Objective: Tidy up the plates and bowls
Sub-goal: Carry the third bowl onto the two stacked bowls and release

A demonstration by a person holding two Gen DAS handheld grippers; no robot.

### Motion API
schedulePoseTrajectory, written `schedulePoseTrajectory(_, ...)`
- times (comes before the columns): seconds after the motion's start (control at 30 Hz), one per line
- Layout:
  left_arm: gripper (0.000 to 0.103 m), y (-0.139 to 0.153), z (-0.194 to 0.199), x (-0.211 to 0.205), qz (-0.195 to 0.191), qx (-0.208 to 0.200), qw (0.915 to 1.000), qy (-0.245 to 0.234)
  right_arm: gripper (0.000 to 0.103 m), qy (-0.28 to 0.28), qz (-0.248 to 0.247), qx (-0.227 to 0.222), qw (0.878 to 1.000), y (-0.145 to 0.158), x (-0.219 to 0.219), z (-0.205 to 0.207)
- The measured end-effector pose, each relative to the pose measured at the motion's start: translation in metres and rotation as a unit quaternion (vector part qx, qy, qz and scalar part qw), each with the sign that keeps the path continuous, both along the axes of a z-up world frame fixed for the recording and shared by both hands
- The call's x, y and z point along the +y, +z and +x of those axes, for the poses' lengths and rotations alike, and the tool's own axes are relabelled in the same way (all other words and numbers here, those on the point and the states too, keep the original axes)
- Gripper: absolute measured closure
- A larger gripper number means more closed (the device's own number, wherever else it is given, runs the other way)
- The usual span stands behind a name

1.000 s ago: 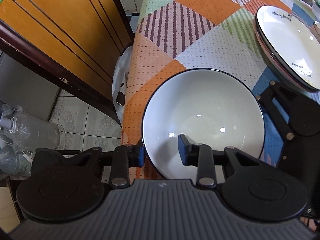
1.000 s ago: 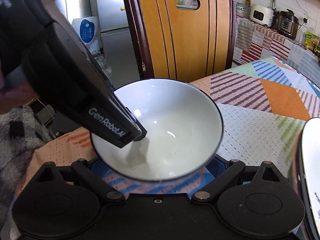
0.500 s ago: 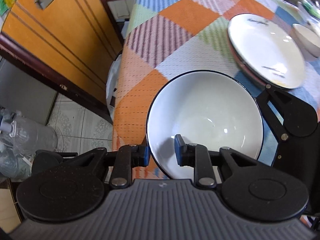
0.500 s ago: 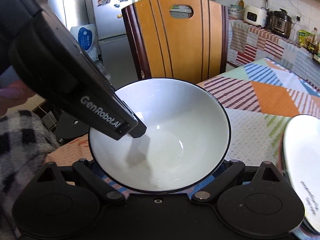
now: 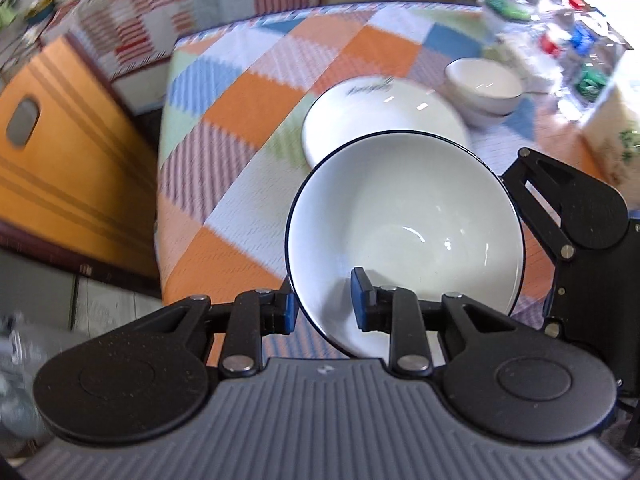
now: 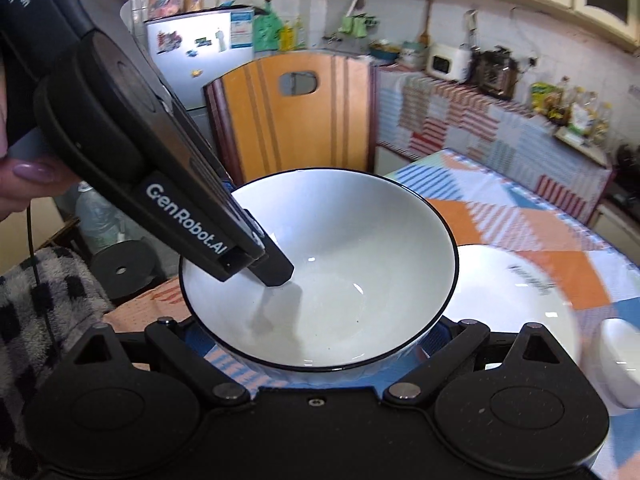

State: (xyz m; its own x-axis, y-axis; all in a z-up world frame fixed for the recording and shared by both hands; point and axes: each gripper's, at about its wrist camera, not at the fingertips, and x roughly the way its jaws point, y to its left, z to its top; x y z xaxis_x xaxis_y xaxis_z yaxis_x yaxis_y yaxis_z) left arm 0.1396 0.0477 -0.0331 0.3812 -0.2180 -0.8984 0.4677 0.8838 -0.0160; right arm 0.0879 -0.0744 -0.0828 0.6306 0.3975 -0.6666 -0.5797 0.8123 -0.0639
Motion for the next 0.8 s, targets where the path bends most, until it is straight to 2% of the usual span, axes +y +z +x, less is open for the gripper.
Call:
schedulePoseTrajectory(0.27,0.078,0.033,0.006,-0.047,-0.020,-0.033,0.9981,-0.048,0.004,-0.045,-0.025,-0.020,0.999,0.030,-0.032,0.003)
schedulePoseTrajectory(0.53,0.077,0.065,0.029,-0.102,-0.039,-0.066,0.9934,-0.085,0.004,-0.102,-0.030,-0.058,0.993,0.050,-0.070,0.019)
schedulePoseTrajectory(0.67,0.077,0.067,0.044,-0.130,-0.050,-0.076,0.9916,-0.092,0.004,-0.122,-0.040,-0.063,0.990,0.055,-0.091,0.032)
schedulePoseTrajectory(0.8,0.077,0.057,0.070,-0.159,-0.065,-0.057,0.9921,-0.091,0.004,-0.132,-0.057,-0.056,0.988,0.053,-0.111,0.047)
